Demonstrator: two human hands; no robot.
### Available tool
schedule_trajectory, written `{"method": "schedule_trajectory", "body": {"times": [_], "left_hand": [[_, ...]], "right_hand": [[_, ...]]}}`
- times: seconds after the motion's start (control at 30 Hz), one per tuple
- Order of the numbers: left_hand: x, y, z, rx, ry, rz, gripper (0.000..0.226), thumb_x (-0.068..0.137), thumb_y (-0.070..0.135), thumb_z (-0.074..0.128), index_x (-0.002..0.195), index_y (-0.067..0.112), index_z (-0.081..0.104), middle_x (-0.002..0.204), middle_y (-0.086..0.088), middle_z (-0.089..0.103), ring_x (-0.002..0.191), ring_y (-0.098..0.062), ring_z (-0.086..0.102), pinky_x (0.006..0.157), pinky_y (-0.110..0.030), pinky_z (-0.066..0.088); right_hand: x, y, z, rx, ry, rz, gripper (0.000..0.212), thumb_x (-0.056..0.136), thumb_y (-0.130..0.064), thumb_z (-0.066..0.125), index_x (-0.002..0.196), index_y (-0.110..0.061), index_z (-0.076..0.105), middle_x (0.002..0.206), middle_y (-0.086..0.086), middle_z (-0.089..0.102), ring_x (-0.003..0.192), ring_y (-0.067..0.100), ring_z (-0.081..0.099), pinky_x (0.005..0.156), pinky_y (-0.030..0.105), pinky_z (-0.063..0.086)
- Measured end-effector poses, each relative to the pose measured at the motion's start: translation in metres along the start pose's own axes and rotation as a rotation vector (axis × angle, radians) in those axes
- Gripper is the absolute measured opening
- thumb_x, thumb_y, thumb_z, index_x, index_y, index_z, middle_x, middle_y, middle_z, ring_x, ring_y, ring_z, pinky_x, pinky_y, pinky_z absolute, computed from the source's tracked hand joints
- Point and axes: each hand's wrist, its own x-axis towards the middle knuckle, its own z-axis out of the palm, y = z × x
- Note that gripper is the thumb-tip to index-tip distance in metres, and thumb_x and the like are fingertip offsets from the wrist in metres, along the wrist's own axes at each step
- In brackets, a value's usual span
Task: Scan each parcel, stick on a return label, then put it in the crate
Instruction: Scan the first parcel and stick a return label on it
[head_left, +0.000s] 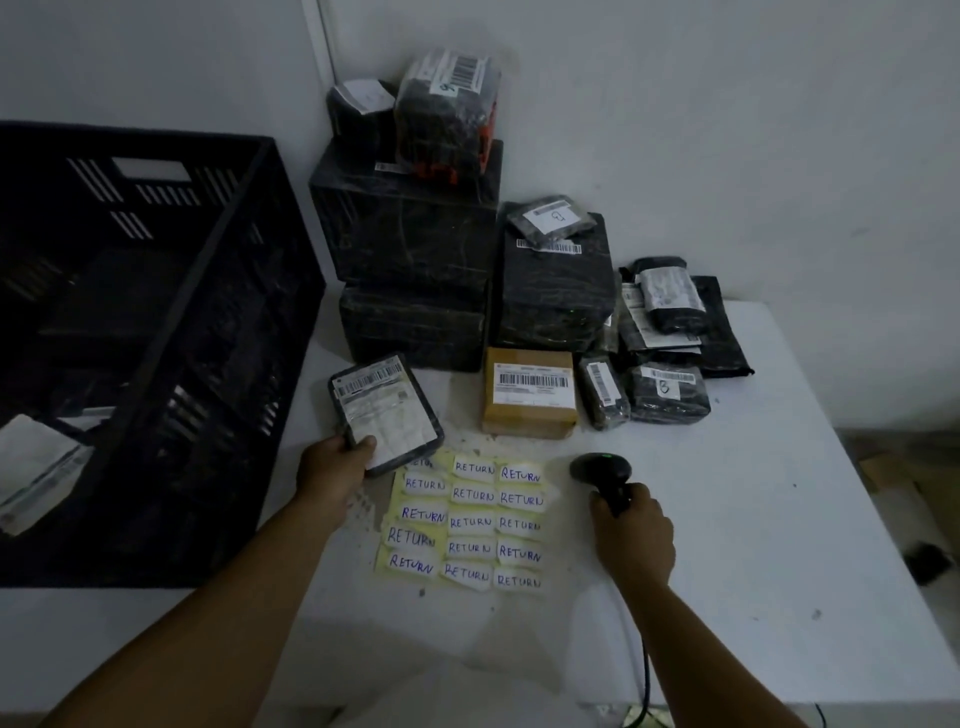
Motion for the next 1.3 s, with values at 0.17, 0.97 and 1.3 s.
{"method": "schedule_trajectory", "body": {"times": [0.17, 0.97, 1.3], "left_hand": [[-0.009, 0.001, 0.000, 0.043, 0.015, 0.047, 0.024, 0.092, 0.031, 0.068, 0.111, 0.017, 0.072, 0.106, -0.005, 0.072, 0.094, -0.026, 0.067, 0.089, -0.047, 0.057], [-0.068, -0.027, 0.090, 1.104, -0.407, 0.818, 0.072, 0.082, 0.049, 0.069, 0.146, 0.026, 0.044, 0.147, 0.005, 0.040, 0.135, -0.021, 0.032, 0.111, -0.035, 0.033], [-0.064, -0.027, 0.096, 1.161, -0.381, 0.830, 0.079, 0.079, 0.054, 0.072, 0.148, 0.030, 0.041, 0.143, 0.003, 0.040, 0.129, -0.024, 0.032, 0.105, -0.038, 0.037]], "right_hand": [[-0.001, 0.002, -0.003, -0.112, -0.022, -0.009, 0.057, 0.090, -0.060, 0.055, 0.130, -0.019, 0.055, 0.116, 0.008, 0.065, 0.108, 0.033, 0.057, 0.093, 0.048, 0.048], [-0.016, -0.051, 0.041, -0.415, -0.100, -0.608, 0.026, 0.098, -0.029, 0.050, 0.120, -0.026, 0.064, 0.104, -0.001, 0.066, 0.095, 0.021, 0.060, 0.089, 0.036, 0.048], [-0.017, -0.046, 0.041, -0.446, -0.084, -0.634, 0.021, 0.099, -0.031, 0.048, 0.109, -0.020, 0.062, 0.099, 0.002, 0.060, 0.097, 0.022, 0.055, 0.088, 0.035, 0.047]]}}
